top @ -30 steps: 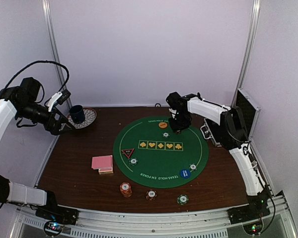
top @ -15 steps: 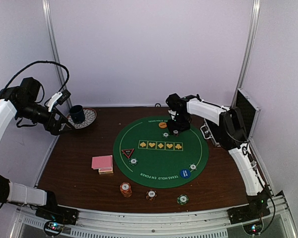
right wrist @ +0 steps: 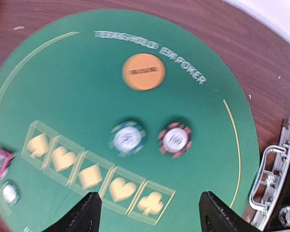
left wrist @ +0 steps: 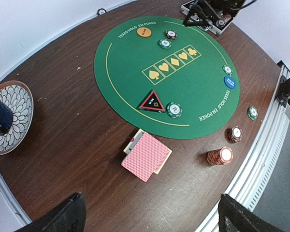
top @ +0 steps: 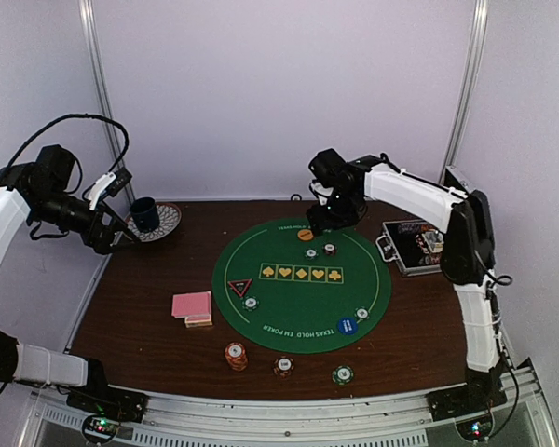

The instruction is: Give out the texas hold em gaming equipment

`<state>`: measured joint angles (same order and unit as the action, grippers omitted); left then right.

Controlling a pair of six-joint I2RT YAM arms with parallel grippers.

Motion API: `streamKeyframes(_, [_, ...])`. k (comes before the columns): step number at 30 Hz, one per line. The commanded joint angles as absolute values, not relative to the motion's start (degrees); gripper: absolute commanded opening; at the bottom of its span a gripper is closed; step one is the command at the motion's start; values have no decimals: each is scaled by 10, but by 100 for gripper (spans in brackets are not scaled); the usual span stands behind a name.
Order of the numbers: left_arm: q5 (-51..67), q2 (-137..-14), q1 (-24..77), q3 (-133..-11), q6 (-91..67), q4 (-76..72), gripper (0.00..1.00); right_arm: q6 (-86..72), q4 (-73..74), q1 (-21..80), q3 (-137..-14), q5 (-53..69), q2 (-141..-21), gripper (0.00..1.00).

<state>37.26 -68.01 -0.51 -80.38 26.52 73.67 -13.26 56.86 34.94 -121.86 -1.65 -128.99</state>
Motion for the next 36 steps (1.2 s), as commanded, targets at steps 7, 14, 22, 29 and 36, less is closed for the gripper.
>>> streamKeyframes(7, [372, -650, -2, -807, 272, 738, 98, -174, 502, 607, -933, -45, -1078, 75])
streamKeyframes(14, [379, -651, -2, -812, 272, 745, 98, -226, 484, 736, -888, -17, -1110, 84])
streamKeyframes(22, [374, -649, -2, -816, 271, 748, 98, -224, 471, 749, -887, -7, -1154, 81])
streamKeyframes(29, [372, -652, -2, -817, 273, 749, 98, -217, 467, 740, -881, -1, -1169, 79])
streamKeyframes(36, [374, -659, -2, -817, 276, 748, 98, -215, 455, 732, -860, 29, -1170, 71])
